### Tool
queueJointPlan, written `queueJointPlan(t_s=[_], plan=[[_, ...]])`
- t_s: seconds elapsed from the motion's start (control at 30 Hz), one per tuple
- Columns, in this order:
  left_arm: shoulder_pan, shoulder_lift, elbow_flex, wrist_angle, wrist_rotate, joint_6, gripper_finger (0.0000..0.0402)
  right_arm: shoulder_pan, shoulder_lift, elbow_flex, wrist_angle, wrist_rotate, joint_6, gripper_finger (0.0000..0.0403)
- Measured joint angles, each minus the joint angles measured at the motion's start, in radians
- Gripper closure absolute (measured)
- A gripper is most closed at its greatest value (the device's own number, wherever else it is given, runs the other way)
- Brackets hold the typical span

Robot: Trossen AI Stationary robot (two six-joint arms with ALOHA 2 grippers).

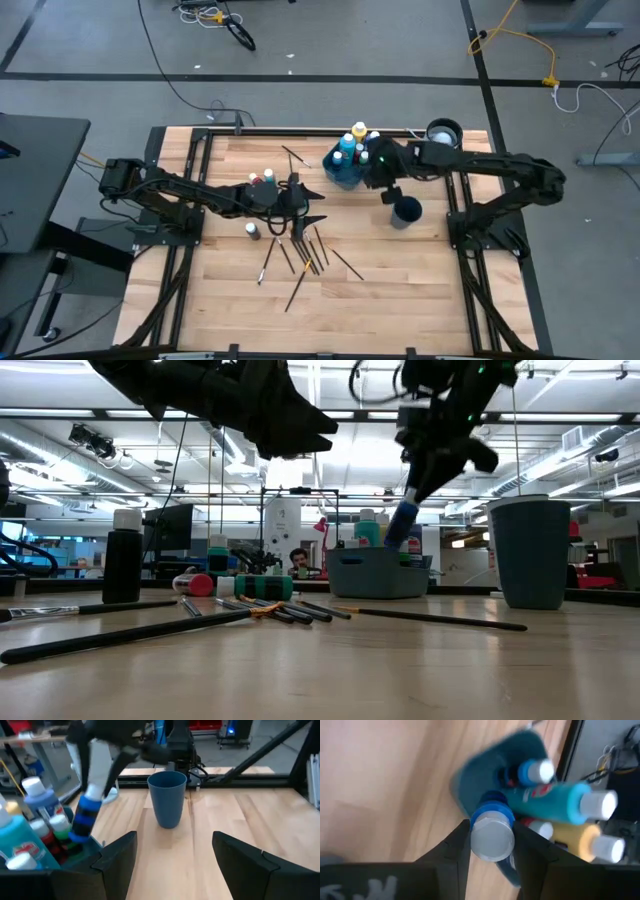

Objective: Pick & Place Paint Supplies
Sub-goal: Put the dark blue paint bottle into the blue bin

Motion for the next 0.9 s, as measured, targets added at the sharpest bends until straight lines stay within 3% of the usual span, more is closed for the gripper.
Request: queueJointPlan(t_s=[0.27, 0.57, 0.9], plan=[[0.0, 0.0, 0.0, 0.0, 0.0, 0.097, 0.0136, -0.139, 0.134, 0.0, 0.015, -0.108, -0.067, 0.0284], [0.0, 0.0, 0.0, 0.0, 0.0, 0.067, 0.0136, -0.192, 0.234, 0.003, 0.083, -0.107, -0.145, 0.0281], [0.0, 0.0, 0.0, 0.0, 0.0, 0.066, 0.0136, -0.196, 0.244, 0.0, 0.182, -0.045, -0.184, 0.0205]])
